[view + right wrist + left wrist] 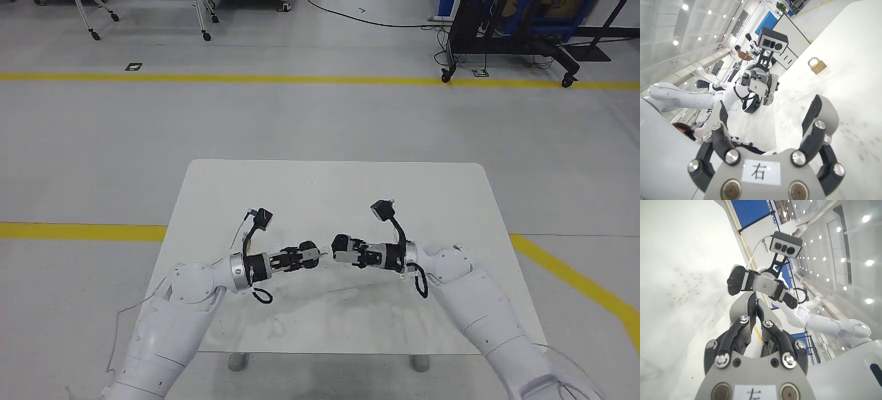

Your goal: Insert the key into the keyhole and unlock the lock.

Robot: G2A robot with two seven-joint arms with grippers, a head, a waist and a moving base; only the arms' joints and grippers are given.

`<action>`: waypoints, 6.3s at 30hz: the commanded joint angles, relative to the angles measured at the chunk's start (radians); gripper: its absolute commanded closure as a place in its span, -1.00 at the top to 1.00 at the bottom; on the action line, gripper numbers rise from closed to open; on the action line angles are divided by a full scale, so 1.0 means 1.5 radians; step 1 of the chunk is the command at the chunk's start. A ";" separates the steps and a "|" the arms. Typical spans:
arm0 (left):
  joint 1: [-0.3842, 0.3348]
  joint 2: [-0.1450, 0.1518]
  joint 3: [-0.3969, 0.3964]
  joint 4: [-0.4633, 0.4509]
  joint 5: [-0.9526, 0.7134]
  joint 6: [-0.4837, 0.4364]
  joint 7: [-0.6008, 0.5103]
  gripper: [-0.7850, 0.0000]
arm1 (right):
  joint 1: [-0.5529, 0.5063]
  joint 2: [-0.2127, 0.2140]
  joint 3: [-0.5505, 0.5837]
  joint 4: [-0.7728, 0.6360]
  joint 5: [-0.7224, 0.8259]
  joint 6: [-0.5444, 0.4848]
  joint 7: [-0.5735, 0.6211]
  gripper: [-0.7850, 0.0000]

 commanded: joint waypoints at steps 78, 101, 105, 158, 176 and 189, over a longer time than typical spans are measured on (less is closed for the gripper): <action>0.078 0.072 -0.102 -0.106 0.781 -0.010 0.215 0.56 | 0.008 0.110 -0.097 0.052 0.130 -0.144 -0.147 -1.00; 0.003 0.060 -0.037 -0.028 0.834 0.052 0.240 -1.00 | 0.008 0.110 -0.097 0.052 0.130 -0.144 -0.147 -1.00; -0.003 0.058 -0.029 -0.020 0.844 0.071 0.240 -1.00 | 0.008 0.110 -0.097 0.052 0.130 -0.144 -0.147 -1.00; -0.143 -0.029 -0.028 0.314 -0.344 0.240 -0.029 -1.00 | 0.008 0.040 -0.167 0.045 -0.041 -0.056 -0.484 -1.00; -0.289 -0.096 0.081 0.521 -0.489 0.369 -0.133 -1.00 | 0.021 0.016 -0.163 -0.026 -0.105 0.024 -0.532 -1.00; -0.225 -0.087 0.066 0.491 -0.469 0.325 -0.076 -1.00 | 0.007 0.017 -0.160 -0.061 -0.078 0.104 -0.498 -1.00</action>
